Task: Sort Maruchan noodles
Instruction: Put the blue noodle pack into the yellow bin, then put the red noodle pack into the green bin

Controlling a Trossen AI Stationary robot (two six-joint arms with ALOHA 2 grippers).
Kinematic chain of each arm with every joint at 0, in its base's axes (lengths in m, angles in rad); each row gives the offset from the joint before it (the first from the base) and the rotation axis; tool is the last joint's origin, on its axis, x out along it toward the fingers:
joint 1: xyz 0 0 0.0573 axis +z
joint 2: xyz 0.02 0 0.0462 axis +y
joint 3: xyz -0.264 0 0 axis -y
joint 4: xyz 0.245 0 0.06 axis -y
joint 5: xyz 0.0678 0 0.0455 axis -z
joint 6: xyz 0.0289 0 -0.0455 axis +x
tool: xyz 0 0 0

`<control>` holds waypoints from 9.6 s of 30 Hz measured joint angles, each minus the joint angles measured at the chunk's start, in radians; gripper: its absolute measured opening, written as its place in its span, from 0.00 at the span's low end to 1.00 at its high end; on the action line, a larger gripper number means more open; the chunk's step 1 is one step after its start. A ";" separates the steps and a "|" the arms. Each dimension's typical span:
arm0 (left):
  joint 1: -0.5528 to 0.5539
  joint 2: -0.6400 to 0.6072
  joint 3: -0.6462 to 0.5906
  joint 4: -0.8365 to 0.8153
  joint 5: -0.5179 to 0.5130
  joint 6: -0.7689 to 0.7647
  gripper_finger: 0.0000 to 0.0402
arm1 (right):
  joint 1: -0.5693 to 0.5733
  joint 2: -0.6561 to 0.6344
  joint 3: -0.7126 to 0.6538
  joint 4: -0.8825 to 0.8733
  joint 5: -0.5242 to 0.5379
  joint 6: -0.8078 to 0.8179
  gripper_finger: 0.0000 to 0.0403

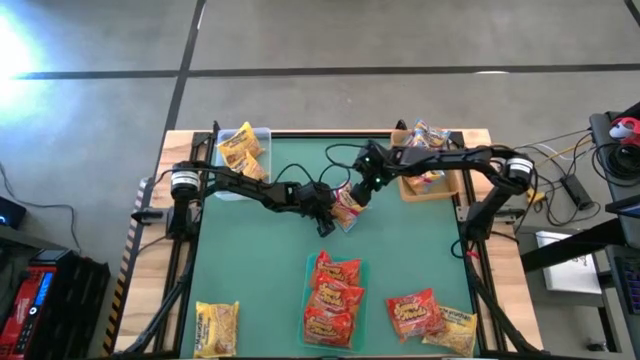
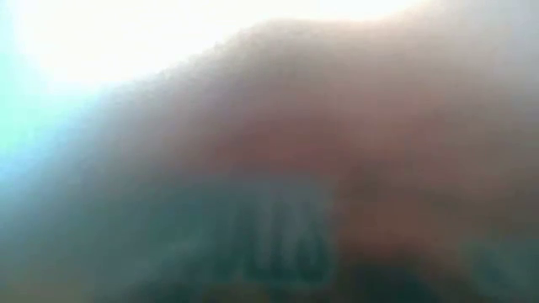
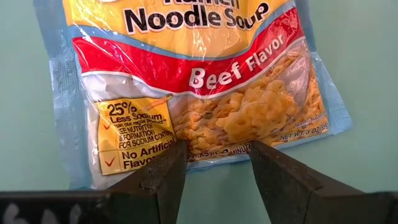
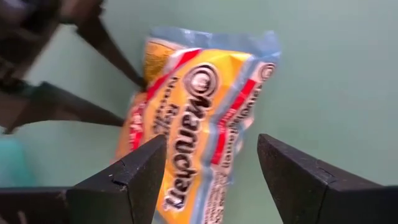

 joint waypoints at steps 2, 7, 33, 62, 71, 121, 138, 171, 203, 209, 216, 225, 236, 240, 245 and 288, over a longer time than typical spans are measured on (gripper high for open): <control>0.000 0.000 0.000 0.000 0.000 0.000 0.41 | 0.000 0.016 0.000 0.004 0.036 0.005 0.58; 0.000 0.000 0.000 0.000 0.000 0.000 0.41 | 0.000 0.063 0.013 0.008 0.079 0.014 0.56; 0.002 0.000 -0.001 0.001 -0.004 0.000 0.41 | -0.047 0.122 0.028 0.015 -0.190 0.013 0.78; 0.003 -0.087 -0.006 -0.131 -0.009 0.020 0.41 | -0.030 0.205 0.028 0.071 -0.366 -0.042 0.37; 0.003 -0.132 -0.009 -0.262 -0.080 0.020 0.41 | -0.030 0.203 0.028 0.043 -0.368 -0.076 0.23; 0.005 -0.220 -0.026 -0.335 -0.167 0.050 0.41 | -0.032 -0.518 0.027 -0.557 0.523 -0.408 0.08; 0.005 -0.220 -0.033 -0.278 -0.168 0.056 0.41 | -0.032 -0.387 0.011 -0.921 0.638 -0.321 0.08; 0.005 -0.256 -0.035 -0.374 -0.164 0.051 0.41 | -0.026 -0.373 0.199 -0.912 0.384 -0.206 0.21; -0.130 -0.449 -0.183 -0.231 -0.167 -0.047 0.41 | 1.102 -0.189 0.086 -0.426 0.114 0.842 0.19; -0.130 -0.449 -0.182 -0.223 -0.167 -0.038 0.41 | 1.208 -0.068 0.091 -0.266 -0.056 0.957 0.19; -0.130 -0.449 -0.182 -0.222 -0.167 -0.038 0.41 | 1.257 -0.007 0.092 -0.108 -0.104 1.043 0.19; -0.130 -0.449 -0.181 -0.221 -0.167 -0.041 0.41 | 1.255 0.003 0.092 -0.222 -0.104 1.059 0.19; -0.130 -0.449 -0.181 -0.220 -0.168 -0.030 0.41 | 1.235 0.003 0.091 -0.374 -0.033 0.948 0.17; -0.130 -0.448 -0.181 -0.220 -0.168 -0.030 0.41 | 1.203 0.003 0.091 -0.384 0.058 0.828 0.16; -0.130 -0.448 -0.181 -0.220 -0.168 -0.029 0.41 | 1.152 0.003 0.091 -0.395 0.221 0.668 0.16; -0.130 -0.448 -0.180 -0.235 -0.168 -0.018 0.41 | 0.980 0.086 0.029 -0.447 0.632 0.378 0.16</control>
